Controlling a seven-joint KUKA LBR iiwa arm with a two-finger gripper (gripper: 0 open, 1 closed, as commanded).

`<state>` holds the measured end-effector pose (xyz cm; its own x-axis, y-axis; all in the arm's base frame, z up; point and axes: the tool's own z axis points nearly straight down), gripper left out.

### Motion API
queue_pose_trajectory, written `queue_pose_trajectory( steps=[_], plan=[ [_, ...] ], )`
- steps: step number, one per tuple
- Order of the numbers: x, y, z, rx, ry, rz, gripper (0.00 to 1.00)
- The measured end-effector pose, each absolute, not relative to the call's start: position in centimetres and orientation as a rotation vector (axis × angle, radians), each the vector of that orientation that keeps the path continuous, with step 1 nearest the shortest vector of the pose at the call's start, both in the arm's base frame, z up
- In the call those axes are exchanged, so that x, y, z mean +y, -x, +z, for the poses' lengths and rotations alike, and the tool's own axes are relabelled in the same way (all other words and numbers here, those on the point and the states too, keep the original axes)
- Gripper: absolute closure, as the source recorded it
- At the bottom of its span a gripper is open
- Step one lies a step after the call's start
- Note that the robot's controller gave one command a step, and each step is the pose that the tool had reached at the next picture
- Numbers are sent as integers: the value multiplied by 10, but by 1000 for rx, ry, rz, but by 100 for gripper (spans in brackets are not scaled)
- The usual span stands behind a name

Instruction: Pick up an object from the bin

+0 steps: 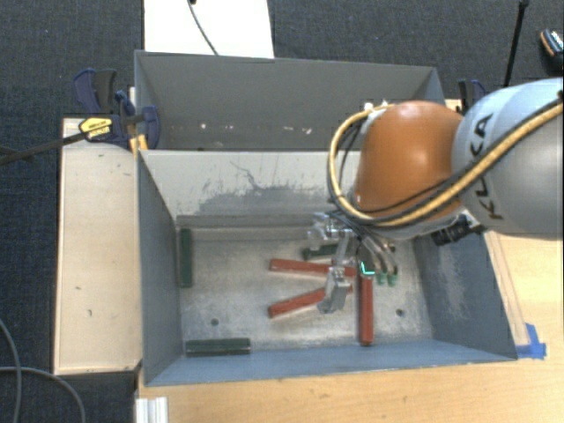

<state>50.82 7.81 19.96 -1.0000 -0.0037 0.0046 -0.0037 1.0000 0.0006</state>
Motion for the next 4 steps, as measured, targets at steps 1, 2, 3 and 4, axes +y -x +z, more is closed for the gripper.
queue_pose_trajectory(
  steps=[1,2,3,4],
  plan=[
    [59,-495,85,-3133,-124,1,0],
    [60,-498,90,-3141,-118,-2,100],
    [60,-498,90,-3141,-113,-2,0],
    [60,-498,90,-3141,-109,-2,100]
  ],
)
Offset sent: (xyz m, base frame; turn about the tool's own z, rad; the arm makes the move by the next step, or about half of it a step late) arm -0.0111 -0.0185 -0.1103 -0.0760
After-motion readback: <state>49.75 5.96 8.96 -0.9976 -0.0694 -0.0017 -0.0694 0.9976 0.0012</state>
